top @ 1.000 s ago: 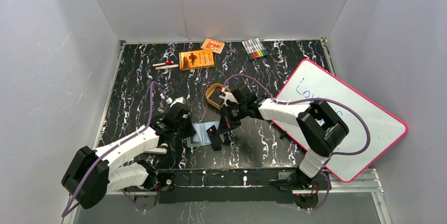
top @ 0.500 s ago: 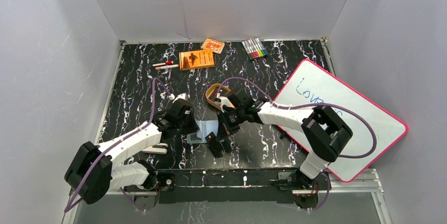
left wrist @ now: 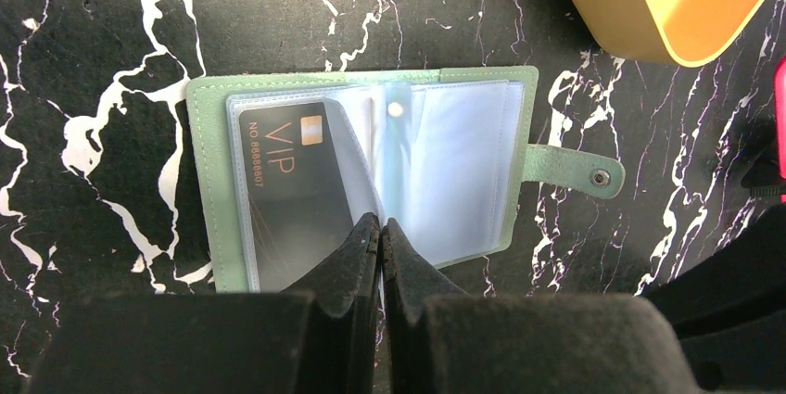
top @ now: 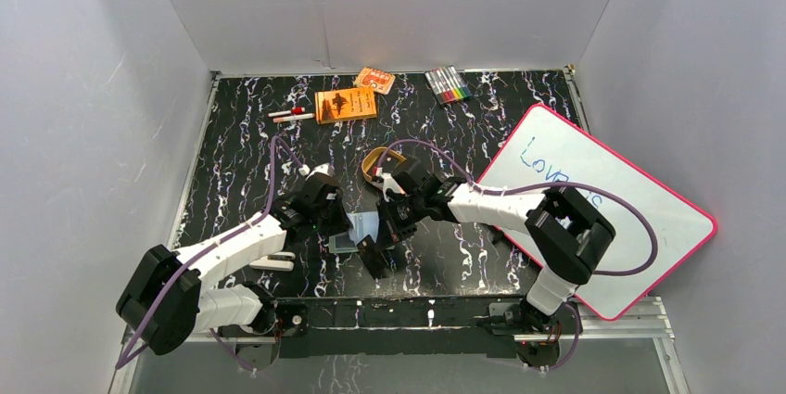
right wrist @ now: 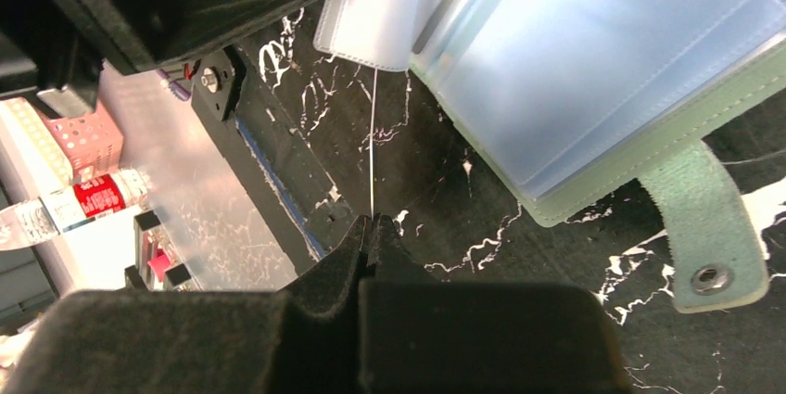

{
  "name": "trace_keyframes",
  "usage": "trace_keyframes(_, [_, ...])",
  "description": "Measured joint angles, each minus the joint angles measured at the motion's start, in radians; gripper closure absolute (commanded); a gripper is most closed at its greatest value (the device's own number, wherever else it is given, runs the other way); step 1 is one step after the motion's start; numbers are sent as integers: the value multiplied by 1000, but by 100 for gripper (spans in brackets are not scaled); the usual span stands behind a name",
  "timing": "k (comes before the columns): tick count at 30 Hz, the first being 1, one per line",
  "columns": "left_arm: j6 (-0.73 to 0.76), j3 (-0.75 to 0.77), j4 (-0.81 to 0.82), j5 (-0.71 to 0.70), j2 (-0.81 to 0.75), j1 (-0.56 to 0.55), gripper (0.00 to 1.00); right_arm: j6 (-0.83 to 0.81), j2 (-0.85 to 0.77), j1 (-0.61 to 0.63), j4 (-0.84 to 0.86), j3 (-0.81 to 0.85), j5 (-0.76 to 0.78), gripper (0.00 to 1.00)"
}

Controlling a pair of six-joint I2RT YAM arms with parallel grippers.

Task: Put the credit cards into the card holder
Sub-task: Turn over the card slot in the card holder.

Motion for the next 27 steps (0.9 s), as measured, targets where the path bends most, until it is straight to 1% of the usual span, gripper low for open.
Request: trace_keyframes(27, [0,0,6,0,0,0,99,24,16,0,-4,0,97,100])
